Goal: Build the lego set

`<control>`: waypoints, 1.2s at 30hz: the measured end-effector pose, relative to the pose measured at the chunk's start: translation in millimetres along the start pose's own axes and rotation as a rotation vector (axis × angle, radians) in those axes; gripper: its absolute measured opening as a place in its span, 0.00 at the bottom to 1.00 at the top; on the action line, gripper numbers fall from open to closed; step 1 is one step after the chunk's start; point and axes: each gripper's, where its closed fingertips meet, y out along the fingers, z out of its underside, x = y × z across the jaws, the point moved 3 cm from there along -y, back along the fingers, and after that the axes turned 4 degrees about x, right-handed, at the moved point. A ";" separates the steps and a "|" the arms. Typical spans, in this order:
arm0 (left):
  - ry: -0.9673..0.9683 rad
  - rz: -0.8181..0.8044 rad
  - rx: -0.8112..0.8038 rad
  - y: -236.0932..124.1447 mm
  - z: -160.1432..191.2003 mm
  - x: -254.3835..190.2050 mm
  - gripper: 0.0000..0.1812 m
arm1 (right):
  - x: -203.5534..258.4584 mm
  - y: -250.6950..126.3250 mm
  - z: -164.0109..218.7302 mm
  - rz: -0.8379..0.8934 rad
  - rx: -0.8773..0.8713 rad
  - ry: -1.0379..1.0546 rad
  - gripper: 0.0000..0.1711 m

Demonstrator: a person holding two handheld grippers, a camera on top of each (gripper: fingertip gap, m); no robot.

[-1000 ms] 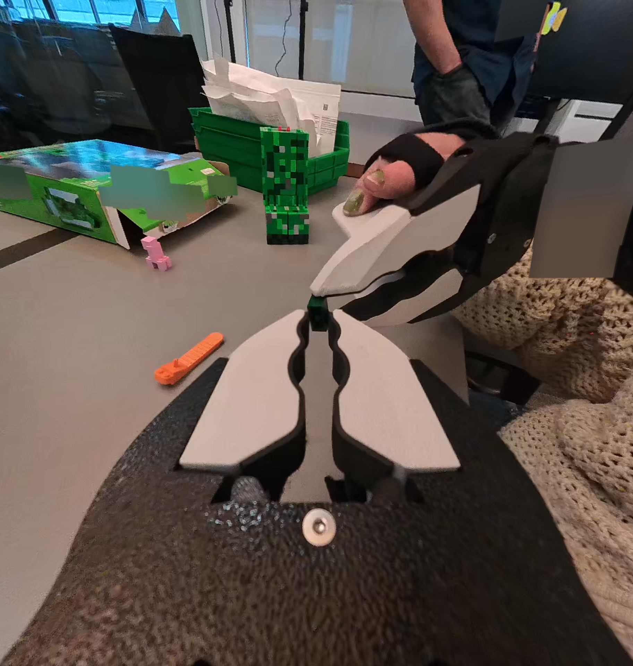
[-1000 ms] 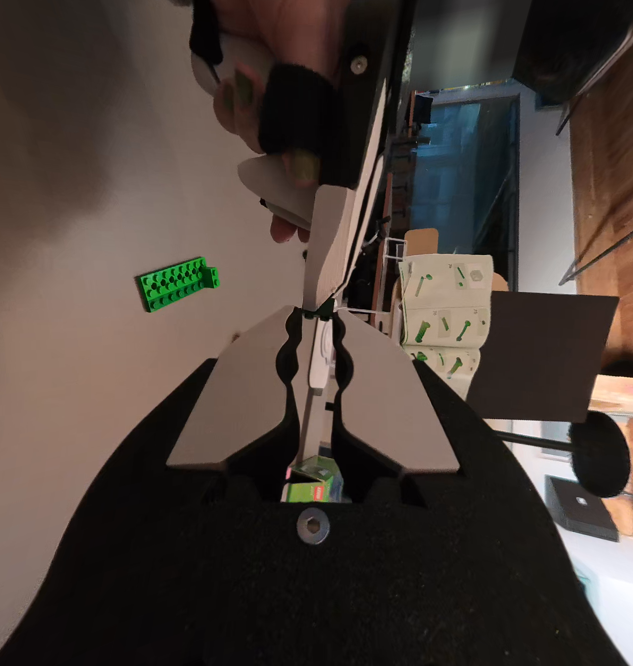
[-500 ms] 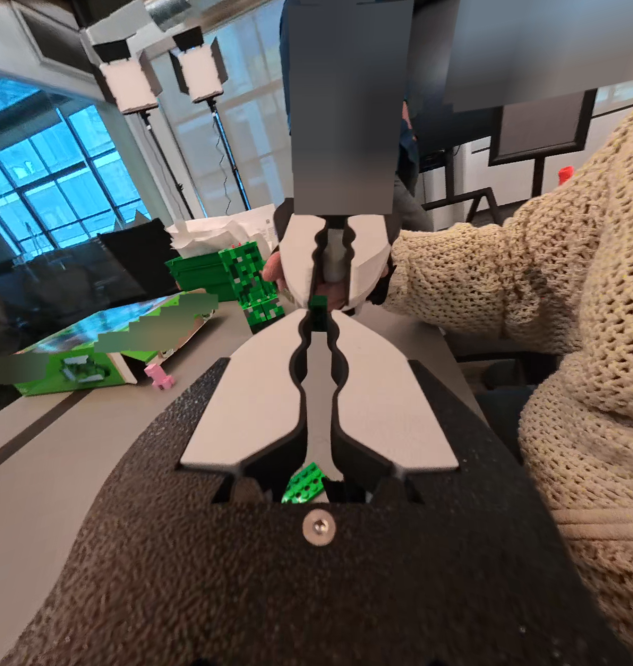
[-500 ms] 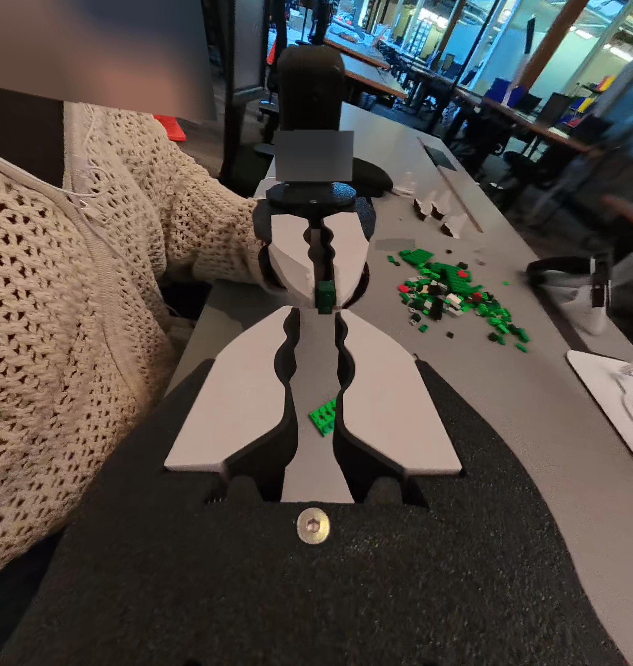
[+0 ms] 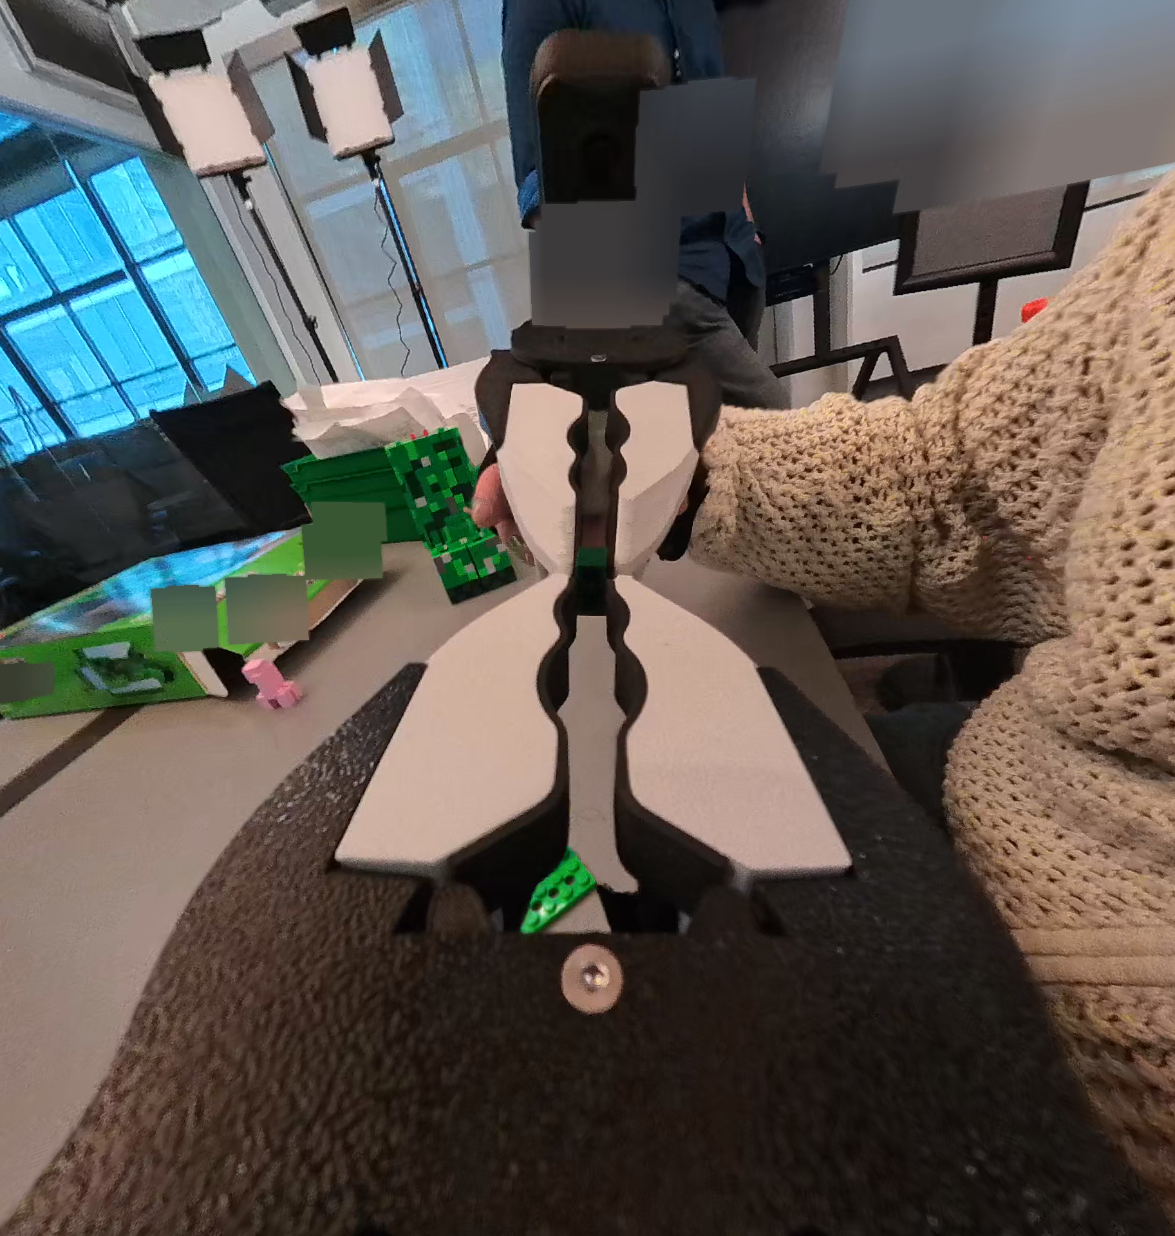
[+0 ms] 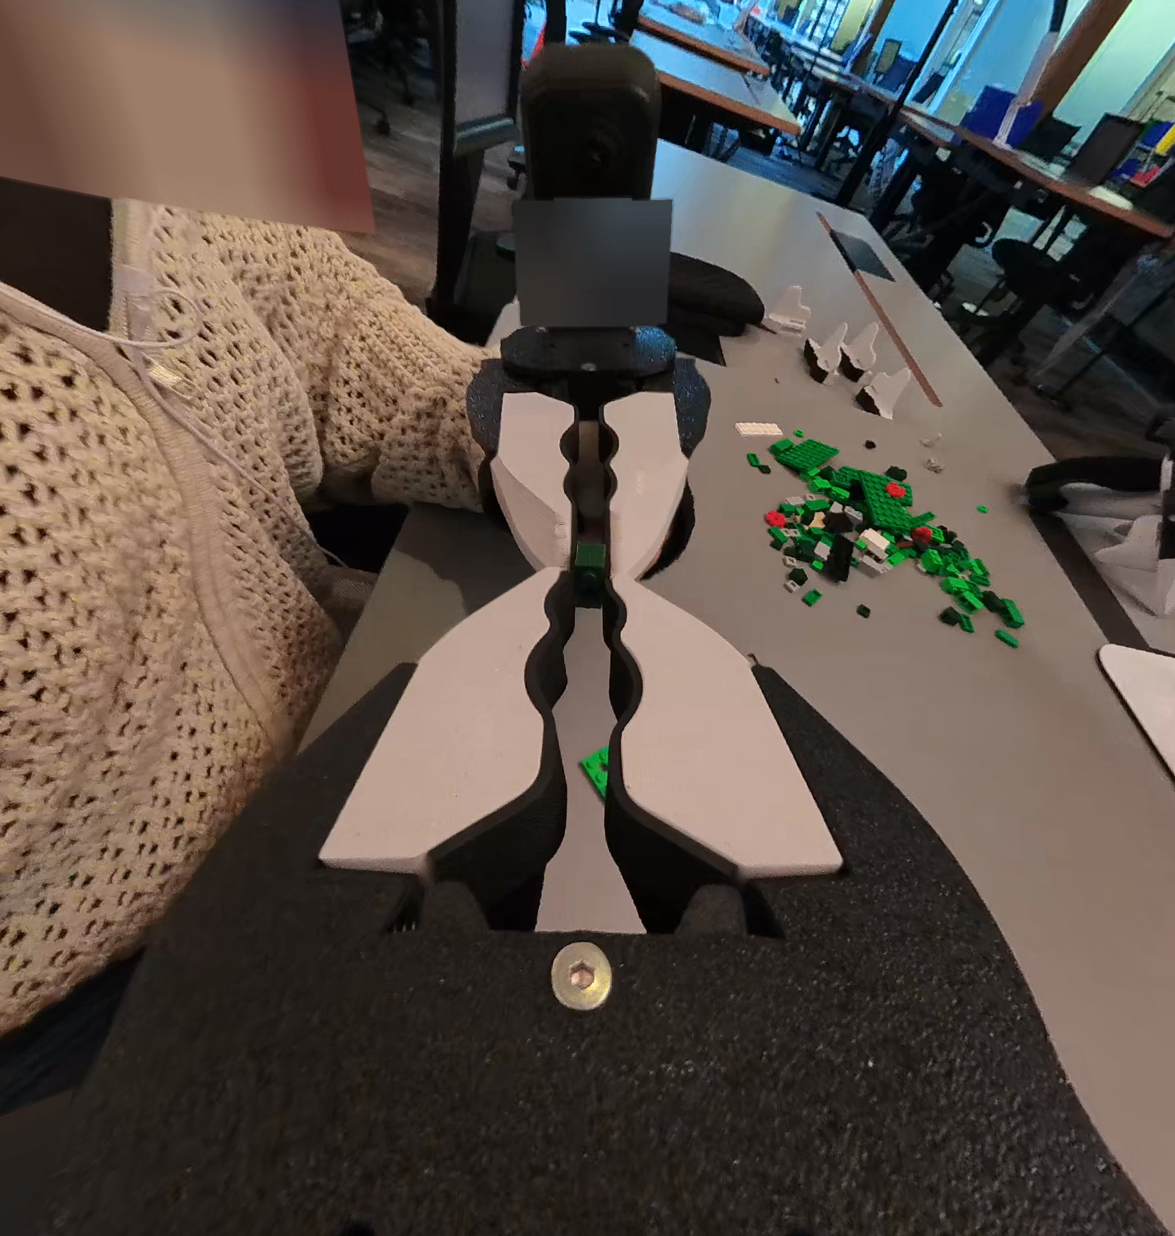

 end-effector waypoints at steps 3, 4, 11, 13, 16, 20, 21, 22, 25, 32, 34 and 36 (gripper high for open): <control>-0.028 -0.051 0.098 -2.8 13.3 11.3 0.12 | -9.3 1.5 11.4 0.011 0.070 -0.004 0.04; -0.007 -0.085 0.134 -7.6 19.3 17.2 0.13 | -12.7 1.9 18.4 0.010 0.118 -0.005 0.04; 0.067 -0.535 0.153 -66.8 27.7 84.2 0.08 | -12.1 33.8 78.5 -0.195 0.675 -0.208 0.04; 0.090 -0.651 0.162 -79.6 28.0 96.4 0.07 | -11.2 41.0 88.8 -0.277 0.810 -0.260 0.04; 0.170 -0.763 0.187 -88.6 27.2 102.6 0.05 | -15.5 47.1 96.1 -0.344 0.958 -0.338 0.04; 0.201 -0.802 0.214 -89.0 28.5 102.7 0.04 | -14.7 50.3 99.4 -0.424 1.080 -0.381 0.04; 0.197 -0.802 0.217 -88.5 28.9 102.6 0.04 | -15.5 50.1 100.2 -0.431 1.105 -0.401 0.04; 0.195 -0.804 0.218 -88.3 28.9 102.6 0.04 | -15.9 50.3 99.9 -0.439 1.115 -0.415 0.04; 0.190 -0.806 0.213 -88.4 27.7 102.2 0.04 | -15.1 51.2 98.6 -0.474 1.130 -0.411 0.04; 0.172 -0.807 0.210 -88.9 27.6 102.4 0.04 | -17.2 54.6 97.5 -0.514 1.148 -0.409 0.04; 0.171 -0.802 0.214 -88.0 28.2 101.9 0.04 | -16.7 55.6 97.1 -0.520 1.153 -0.410 0.04; 0.173 -0.800 0.217 -87.1 28.5 101.4 0.04 | -16.9 56.0 97.0 -0.523 1.158 -0.414 0.04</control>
